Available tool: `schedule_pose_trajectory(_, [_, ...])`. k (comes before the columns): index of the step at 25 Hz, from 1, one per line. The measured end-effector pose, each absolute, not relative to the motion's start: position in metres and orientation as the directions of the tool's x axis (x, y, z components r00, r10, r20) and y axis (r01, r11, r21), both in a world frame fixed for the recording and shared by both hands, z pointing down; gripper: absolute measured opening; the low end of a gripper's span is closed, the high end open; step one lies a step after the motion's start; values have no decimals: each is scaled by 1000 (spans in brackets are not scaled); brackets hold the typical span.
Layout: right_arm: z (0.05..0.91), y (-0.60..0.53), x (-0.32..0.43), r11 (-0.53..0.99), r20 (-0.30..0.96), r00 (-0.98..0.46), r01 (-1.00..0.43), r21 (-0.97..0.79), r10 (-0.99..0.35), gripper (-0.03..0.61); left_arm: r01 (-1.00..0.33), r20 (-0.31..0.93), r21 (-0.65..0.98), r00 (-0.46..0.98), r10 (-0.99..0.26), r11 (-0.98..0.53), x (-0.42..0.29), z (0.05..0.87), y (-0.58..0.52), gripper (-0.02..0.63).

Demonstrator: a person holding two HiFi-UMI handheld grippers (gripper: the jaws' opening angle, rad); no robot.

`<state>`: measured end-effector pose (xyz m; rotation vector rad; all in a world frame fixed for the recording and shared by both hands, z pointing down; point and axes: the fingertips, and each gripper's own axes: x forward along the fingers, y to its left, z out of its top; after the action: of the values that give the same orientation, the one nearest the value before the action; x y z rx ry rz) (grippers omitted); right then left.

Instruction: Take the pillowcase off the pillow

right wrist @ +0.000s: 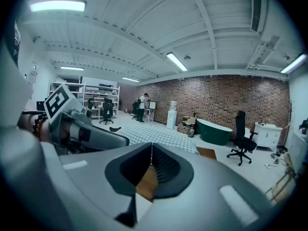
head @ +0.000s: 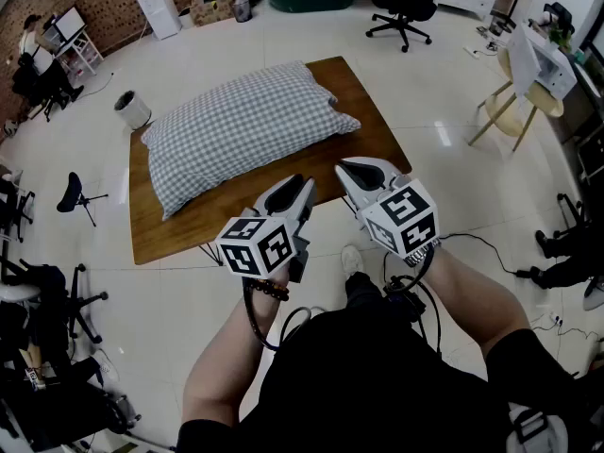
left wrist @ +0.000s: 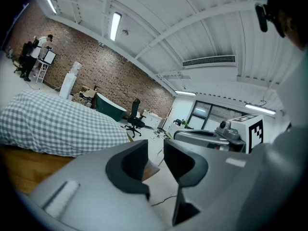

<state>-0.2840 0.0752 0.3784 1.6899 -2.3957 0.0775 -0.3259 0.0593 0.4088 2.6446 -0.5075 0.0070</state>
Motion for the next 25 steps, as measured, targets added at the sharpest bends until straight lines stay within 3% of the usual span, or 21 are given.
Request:
schedule_pose_trajectory(12, [428,-13,-157,339,310,-305,-939,61,-900,55,-340,150,637,935,-321,-692,-221,470,-17,244])
schedule_pose_trajectory(25, [513,-199,66,424,492,-394,-904,-55,-777,80,-629,457,636,774,-439,-447,-36,557,-190,334])
